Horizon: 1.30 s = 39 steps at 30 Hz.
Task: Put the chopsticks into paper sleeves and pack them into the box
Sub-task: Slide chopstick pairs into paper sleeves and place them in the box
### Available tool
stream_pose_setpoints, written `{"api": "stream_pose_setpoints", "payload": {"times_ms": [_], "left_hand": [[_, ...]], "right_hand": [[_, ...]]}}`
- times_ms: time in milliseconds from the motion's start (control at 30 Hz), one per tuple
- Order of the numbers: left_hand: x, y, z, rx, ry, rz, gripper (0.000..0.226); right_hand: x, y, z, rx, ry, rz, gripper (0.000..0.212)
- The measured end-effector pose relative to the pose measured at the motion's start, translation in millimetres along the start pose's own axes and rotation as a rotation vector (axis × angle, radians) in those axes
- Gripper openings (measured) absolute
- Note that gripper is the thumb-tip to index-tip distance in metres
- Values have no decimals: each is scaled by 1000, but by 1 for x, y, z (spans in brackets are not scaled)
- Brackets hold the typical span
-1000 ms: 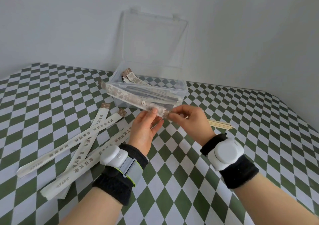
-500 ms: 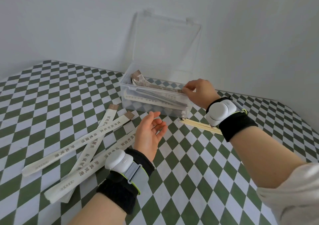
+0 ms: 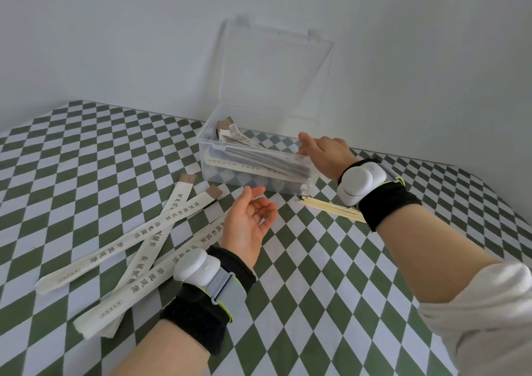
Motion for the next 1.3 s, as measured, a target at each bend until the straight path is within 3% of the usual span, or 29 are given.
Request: {"api": "stream_pose_setpoints", "payload": {"times_ms": [133,233,367,500,567,700,867,1000,1033,1167,1300], "left_hand": [[4,0,-2,-45,21,3,26],[4,10,0,-166,59,-18,17],[14,47,12,-473,97,-74,9],[21,82,32,-1263,141,-193,14],[21,88,39,-1531,97,-124,27],[24,80,42,-1812,12,53,54],[24,78,35,-1926,17,64,29],[25,83,21,-1781,10,15,16],[26,85,16,-1623,22,-9,14],[26,75,-2,-628,26,24,10],[16,42,-6,-207,72,-88,8]], "right_hand": [[29,15,20,-474,190,-6,59],[58,22,10,-664,302,-58,55],[95,32,-19,-788,256,-187,50],[114,31,-50,-852,157,-310,47],[122,26,-64,-888,133,-338,46],[131,18,-79,-917,170,-344,46],[132,19,-79,-903,179,-342,44],[134,18,-81,-853,175,-291,44],[134,18,-80,-847,176,-283,44],[135,15,-79,-845,177,-247,41],[138,12,-79,-856,124,-193,34]]}}
Point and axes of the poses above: each hand's wrist, its own x-axis away from the middle knuckle, its own z-axis out of the back of the hand, y = z × x, the point moved 1 cm from there along -x, towards the middle knuckle, and after that the axes turned 2 degrees about -y, right-handed, at the moved point
